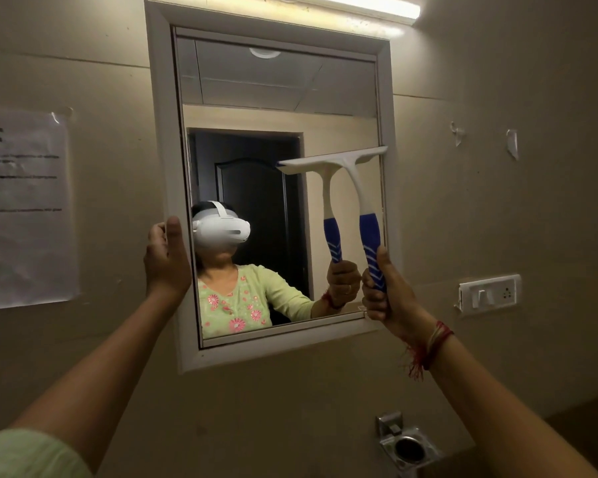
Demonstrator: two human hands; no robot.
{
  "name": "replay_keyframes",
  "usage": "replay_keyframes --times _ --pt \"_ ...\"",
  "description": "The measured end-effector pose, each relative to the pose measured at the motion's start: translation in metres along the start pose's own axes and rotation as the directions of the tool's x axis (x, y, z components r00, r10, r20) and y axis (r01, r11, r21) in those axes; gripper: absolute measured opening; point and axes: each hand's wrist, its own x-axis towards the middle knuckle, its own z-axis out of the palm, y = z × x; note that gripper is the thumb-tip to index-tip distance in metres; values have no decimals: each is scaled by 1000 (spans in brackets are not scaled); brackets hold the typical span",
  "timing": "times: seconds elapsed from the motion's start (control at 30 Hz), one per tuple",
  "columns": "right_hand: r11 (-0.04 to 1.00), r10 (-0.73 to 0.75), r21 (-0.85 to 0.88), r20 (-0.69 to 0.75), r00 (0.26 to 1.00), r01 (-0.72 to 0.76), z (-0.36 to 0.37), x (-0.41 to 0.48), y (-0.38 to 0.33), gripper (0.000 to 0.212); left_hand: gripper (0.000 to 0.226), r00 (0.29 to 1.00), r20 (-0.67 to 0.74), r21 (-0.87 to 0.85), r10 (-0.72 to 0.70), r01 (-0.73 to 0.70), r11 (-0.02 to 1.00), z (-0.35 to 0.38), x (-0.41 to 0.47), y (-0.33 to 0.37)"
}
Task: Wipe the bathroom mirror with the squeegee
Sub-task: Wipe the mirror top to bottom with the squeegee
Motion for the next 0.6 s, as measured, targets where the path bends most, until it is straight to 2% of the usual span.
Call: replay_keyframes --times 0.43,0.6 --pt "999 43 -2 12 999 -43 -12 -26 36 55 41 1000 -5 32 15 -15 999 -1 -1 3" --pt "999 49 -9 10 999 -49 -18 -38 51 51 48 1000 -8 48 10 -10 999 -1 -2 3"
